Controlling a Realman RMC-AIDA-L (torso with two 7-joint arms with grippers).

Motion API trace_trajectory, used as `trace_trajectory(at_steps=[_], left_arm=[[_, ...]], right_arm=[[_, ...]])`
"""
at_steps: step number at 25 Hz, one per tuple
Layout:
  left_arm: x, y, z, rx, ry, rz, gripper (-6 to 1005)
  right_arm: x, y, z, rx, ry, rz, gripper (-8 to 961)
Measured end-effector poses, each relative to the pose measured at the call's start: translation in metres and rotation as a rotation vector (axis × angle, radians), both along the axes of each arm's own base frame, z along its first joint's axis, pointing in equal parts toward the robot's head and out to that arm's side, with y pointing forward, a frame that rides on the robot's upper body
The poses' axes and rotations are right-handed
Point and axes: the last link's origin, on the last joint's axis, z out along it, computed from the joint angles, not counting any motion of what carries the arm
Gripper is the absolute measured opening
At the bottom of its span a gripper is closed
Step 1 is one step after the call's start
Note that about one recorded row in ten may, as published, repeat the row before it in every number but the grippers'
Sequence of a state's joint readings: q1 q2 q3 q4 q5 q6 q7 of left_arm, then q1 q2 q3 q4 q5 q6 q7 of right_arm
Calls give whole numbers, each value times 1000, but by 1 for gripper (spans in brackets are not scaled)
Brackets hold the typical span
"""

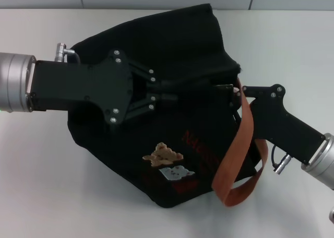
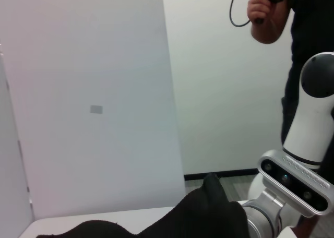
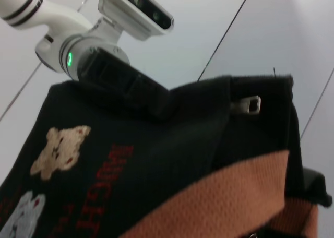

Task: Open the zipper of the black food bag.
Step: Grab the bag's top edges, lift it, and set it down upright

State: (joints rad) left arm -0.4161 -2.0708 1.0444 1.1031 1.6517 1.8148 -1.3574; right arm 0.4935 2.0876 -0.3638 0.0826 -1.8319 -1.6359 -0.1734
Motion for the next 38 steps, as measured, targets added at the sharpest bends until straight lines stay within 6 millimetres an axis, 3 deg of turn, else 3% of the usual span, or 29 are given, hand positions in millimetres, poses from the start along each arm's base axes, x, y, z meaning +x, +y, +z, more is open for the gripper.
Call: trace_trajectory(at_steps=[12, 24, 38], left_arm=[[-30, 0, 11, 73, -95, 91, 102], [-72, -26, 20, 153, -140, 172, 102], [-63, -24, 18, 133, -161, 127, 101]], right_arm=[[16, 1, 5, 21, -48, -55, 28], [34, -1, 12, 23, -38, -157, 42], [10, 18, 19, -52, 105, -140, 58]])
